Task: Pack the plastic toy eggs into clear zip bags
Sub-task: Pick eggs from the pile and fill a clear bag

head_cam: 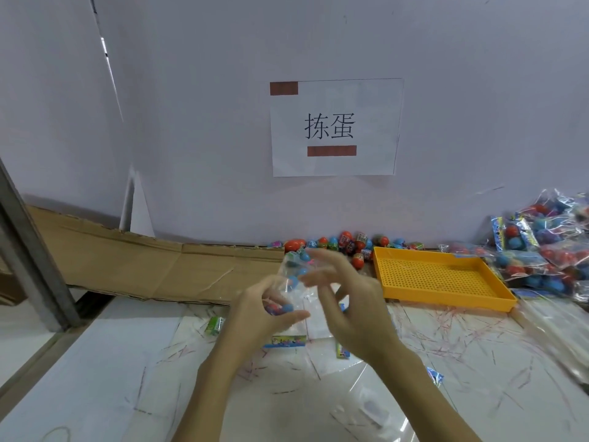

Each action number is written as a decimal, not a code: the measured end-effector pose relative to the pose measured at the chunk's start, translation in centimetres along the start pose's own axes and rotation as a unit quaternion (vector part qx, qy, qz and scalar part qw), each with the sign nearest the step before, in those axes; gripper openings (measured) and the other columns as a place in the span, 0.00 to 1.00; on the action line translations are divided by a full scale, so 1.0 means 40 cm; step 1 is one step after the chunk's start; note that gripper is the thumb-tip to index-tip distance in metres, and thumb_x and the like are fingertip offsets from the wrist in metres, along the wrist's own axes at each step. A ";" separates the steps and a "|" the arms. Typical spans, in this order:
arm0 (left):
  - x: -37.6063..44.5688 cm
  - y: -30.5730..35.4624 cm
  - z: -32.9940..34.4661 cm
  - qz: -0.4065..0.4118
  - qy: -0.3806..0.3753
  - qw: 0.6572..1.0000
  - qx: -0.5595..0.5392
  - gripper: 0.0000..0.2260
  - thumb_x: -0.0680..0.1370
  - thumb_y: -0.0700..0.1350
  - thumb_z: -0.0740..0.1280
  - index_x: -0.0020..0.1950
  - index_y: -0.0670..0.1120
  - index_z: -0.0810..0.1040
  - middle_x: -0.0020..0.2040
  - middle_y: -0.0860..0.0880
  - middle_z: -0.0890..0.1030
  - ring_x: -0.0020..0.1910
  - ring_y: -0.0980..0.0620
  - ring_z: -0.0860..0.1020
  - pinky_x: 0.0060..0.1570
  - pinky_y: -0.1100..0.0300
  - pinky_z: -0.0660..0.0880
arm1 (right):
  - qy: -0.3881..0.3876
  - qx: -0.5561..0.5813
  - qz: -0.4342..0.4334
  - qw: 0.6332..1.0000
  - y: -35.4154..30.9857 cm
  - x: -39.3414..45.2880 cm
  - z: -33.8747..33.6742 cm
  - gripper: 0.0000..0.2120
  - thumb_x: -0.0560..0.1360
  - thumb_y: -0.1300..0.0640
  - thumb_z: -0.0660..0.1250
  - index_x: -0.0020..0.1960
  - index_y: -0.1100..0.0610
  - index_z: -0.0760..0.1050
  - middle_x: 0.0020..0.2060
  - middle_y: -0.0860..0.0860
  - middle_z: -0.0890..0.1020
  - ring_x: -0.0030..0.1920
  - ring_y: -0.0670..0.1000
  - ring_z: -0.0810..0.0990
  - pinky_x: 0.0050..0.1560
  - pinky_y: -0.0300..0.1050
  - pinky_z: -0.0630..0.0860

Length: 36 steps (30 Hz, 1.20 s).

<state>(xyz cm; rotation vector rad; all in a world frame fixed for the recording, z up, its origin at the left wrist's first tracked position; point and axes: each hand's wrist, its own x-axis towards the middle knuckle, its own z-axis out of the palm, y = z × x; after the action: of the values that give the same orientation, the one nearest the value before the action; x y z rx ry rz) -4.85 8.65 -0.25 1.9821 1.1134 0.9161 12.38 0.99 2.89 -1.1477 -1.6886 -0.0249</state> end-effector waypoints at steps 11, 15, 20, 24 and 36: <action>0.001 -0.010 0.013 -0.043 -0.006 0.998 -0.048 0.30 0.67 0.59 0.80 0.67 0.53 0.79 0.42 0.54 0.84 0.41 0.53 0.83 0.37 0.66 0.78 | -0.290 -0.332 0.226 0.869 0.324 0.130 0.020 0.19 0.86 0.53 0.54 0.76 0.52 0.66 0.79 0.57 0.61 0.77 0.65 0.60 0.74 0.59 0.64; 0.002 -0.013 0.016 -0.043 -0.014 0.998 -0.053 0.32 0.69 0.56 0.81 0.71 0.50 0.77 0.39 0.60 0.82 0.39 0.56 0.81 0.39 0.65 0.79 | -0.261 -0.390 0.212 0.857 0.370 0.135 -0.001 0.10 0.83 0.58 0.59 0.60 0.57 0.77 0.59 0.54 0.78 0.61 0.56 0.74 0.58 0.48 0.73; 0.002 -0.011 0.016 -0.055 -0.007 0.997 -0.057 0.33 0.68 0.57 0.81 0.71 0.50 0.78 0.40 0.57 0.83 0.39 0.56 0.82 0.40 0.65 0.79 | -0.132 -0.322 0.199 0.916 0.336 0.132 0.005 0.12 0.80 0.63 0.64 0.63 0.57 0.77 0.58 0.55 0.78 0.56 0.56 0.74 0.55 0.46 0.73; 0.000 -0.019 0.015 -0.073 -0.009 0.995 -0.070 0.31 0.66 0.59 0.82 0.65 0.52 0.80 0.41 0.52 0.87 0.43 0.52 0.86 0.40 0.56 0.84 | -0.058 -0.192 0.191 0.961 0.267 0.127 0.004 0.13 0.82 0.59 0.66 0.66 0.55 0.78 0.51 0.52 0.76 0.54 0.55 0.75 0.57 0.48 0.74; -0.001 -0.004 0.026 -0.044 -0.014 0.999 -0.021 0.36 0.63 0.72 0.73 0.66 0.57 0.74 0.40 0.55 0.87 0.41 0.55 0.85 0.46 0.54 0.85 | 0.027 0.154 0.212 0.965 0.071 0.009 0.022 0.12 0.74 0.54 0.77 0.56 0.47 0.81 0.52 0.46 0.83 0.48 0.46 0.83 0.47 0.41 0.83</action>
<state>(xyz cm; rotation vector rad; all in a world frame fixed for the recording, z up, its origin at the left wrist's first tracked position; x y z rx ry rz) -4.08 8.45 -0.92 1.8919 1.1475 0.8557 13.70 3.21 1.37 -1.2307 -1.3128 0.4564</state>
